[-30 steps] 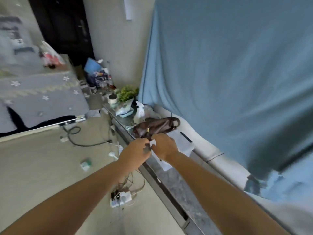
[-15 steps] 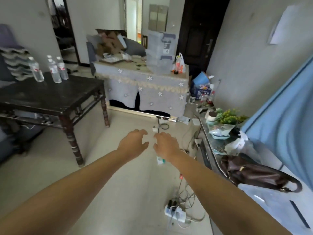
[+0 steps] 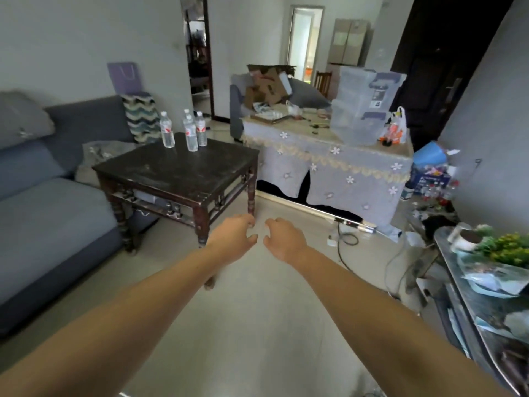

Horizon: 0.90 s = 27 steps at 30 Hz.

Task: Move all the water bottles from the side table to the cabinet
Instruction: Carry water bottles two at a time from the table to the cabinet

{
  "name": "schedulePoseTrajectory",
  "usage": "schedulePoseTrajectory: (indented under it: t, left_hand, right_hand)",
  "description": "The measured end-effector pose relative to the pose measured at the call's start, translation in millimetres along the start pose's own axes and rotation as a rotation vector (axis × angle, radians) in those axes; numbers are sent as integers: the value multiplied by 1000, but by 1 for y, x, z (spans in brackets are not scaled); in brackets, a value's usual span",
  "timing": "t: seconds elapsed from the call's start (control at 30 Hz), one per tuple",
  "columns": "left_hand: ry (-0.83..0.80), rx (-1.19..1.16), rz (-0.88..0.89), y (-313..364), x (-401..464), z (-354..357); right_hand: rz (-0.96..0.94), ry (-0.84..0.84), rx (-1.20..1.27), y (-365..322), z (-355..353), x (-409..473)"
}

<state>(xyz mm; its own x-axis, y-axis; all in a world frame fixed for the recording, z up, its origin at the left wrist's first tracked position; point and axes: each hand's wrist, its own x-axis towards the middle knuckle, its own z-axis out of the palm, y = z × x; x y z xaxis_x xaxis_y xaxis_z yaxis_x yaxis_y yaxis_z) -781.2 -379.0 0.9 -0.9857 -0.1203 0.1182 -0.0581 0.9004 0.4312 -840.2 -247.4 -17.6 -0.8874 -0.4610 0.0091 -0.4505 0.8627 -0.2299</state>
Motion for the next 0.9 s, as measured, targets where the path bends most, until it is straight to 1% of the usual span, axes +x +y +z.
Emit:
schedulePoseTrajectory:
  t: [0.07, 0.23, 0.33, 0.5, 0.6, 0.9]
  left_hand:
    - [20, 16, -19, -22, 18, -10]
    - [-6, 41, -100, -63, 61, -23]
    - [9, 61, -112, -84, 94, -27]
    - [82, 51, -139, -120, 170, -43]
    - [94, 56, -172, -141, 211, -51]
    - [93, 31, -298, -216, 303, -59]
  right_hand:
    - [-24, -3, -1, -13, 3, 26]
    - [-65, -30, 1, -32, 7, 78]
    - [-84, -31, 23, -38, 8, 119]
    - [-150, -26, 34, -52, 2, 215]
    - [-173, -7, 28, -60, -2, 266]
    - [-193, -86, 24, -86, 17, 382]
